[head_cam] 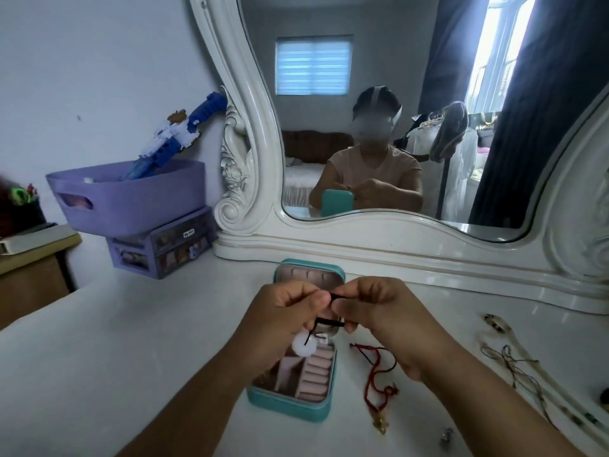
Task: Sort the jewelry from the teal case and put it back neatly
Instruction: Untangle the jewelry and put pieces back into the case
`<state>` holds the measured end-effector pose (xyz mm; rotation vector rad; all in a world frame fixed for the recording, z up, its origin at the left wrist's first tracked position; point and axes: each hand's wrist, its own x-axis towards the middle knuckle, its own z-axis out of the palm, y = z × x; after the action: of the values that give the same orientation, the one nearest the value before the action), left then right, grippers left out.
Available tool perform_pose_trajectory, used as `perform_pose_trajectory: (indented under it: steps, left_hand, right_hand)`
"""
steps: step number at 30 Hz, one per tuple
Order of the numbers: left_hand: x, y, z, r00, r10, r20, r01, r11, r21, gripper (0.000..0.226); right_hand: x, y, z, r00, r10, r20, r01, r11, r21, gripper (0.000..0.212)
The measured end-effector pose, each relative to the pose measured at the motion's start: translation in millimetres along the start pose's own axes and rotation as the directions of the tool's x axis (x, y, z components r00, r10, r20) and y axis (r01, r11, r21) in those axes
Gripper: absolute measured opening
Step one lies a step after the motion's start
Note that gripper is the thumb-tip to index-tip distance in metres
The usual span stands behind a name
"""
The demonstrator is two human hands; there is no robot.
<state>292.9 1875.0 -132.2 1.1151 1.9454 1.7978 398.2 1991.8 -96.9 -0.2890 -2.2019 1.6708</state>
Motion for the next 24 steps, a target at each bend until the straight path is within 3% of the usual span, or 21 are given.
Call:
perform_pose_trajectory:
  steps: [6,10,12,16,19,21,24]
  left_hand:
    - [3.3,-21.0,-19.1,0.962,0.08,-0.262,-0.068,0.996,0.057,0.019]
    - [10.2,-31.6,-22.8,0.956,0.067,-0.285,-0.072,0.997,-0.007,0.011]
    - [12.9,-35.3,-23.5,0.944,0.081,-0.319,-0.083,0.997,0.008,0.011]
    - [21.3,-38.3,-23.0,0.919,0.043,-0.392,-0.005,0.995,0.098,0.007]
    - [25.4,-41.0,-21.8,0.947,-0.035,-0.319,0.028,0.999,-0.025,0.012]
    - [25.4,-40.7,-18.3,0.94,-0.012,-0.341,0.008,1.0,-0.012,0.017]
    - [24.3,-42.6,-11.2,0.893,0.065,-0.445,-0.001,0.99,0.143,0.024]
  right_hand:
    - [30.9,15.4,46.8,0.953,-0.08,-0.291,0.002,0.966,-0.259,0.017]
    - [35.5,33.6,58.9,0.818,-0.387,-0.427,0.088,0.817,-0.57,0.006]
    - [36.8,40.0,59.2,0.781,-0.441,-0.443,0.074,0.769,-0.635,0.002]
    - [43.3,43.5,56.6,0.833,-0.321,-0.451,0.034,0.843,-0.537,0.007]
    - [49.4,42.4,57.3,0.855,-0.224,-0.467,0.057,0.937,-0.345,0.019]
    - [50.6,40.9,59.7,0.851,-0.193,-0.489,0.073,0.965,-0.253,0.024]
    - [54.8,42.6,65.7,0.803,-0.223,-0.553,0.098,0.964,-0.246,0.022]
